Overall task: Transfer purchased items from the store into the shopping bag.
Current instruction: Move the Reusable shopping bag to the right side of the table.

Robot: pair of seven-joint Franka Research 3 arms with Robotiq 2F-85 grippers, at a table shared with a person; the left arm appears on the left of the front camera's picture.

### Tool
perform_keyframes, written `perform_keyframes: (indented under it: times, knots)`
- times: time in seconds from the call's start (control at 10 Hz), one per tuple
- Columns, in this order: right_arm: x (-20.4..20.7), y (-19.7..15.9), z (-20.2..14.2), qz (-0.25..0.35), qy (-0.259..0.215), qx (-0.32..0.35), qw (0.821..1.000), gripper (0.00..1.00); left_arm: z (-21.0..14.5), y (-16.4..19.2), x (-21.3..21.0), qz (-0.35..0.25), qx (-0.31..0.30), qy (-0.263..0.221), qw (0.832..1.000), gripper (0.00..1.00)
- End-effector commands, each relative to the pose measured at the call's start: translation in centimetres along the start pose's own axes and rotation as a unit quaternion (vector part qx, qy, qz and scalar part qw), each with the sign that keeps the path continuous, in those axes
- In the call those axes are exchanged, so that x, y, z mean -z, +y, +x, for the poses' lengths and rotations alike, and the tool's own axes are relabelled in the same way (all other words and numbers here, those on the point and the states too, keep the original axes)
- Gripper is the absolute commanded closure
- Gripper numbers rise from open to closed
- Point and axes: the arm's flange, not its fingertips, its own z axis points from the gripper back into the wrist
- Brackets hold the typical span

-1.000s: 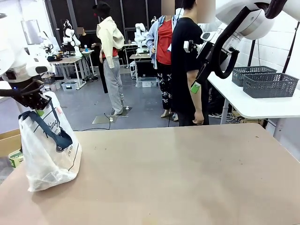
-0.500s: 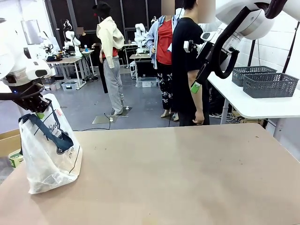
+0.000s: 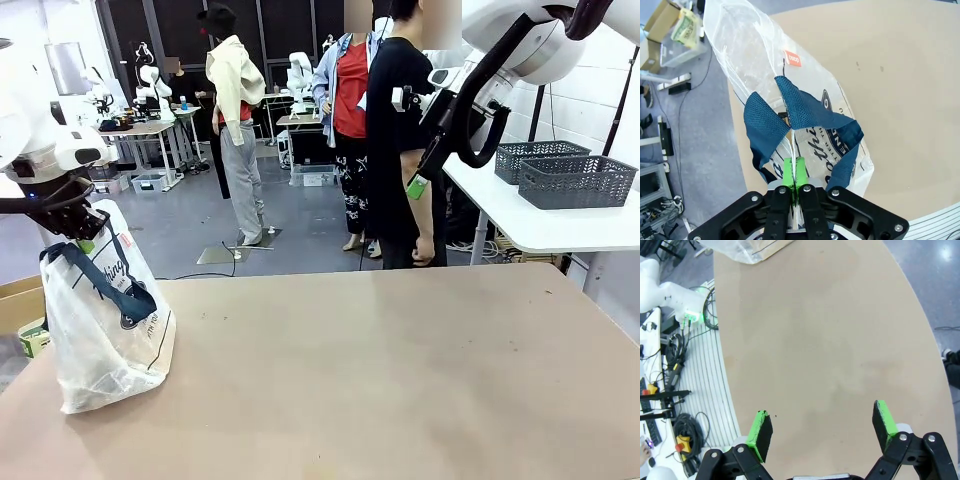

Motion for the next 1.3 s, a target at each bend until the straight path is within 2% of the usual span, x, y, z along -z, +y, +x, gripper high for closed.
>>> perform_keyframes:
  times: [0.0, 0.4, 1.2]
  knots:
    - [-0.2, 0.1, 0.1, 0.003, 0.002, 0.008, 1.000, 0.00, 0.0, 0.0, 0.0, 0.000, 0.000, 0.000, 1.000, 0.80]
    - [-0.2, 0.1, 0.1, 0.003, 0.002, 0.008, 1.000, 0.00, 0.3, 0.2, -0.5, 0.013, -0.004, 0.005, 1.000, 0.00]
    - [-0.2, 0.1, 0.1, 0.003, 0.002, 0.008, 1.000, 0.00, 0.9, 0.0, -4.7, 0.005, -0.032, -0.014, 0.999, 0.00]
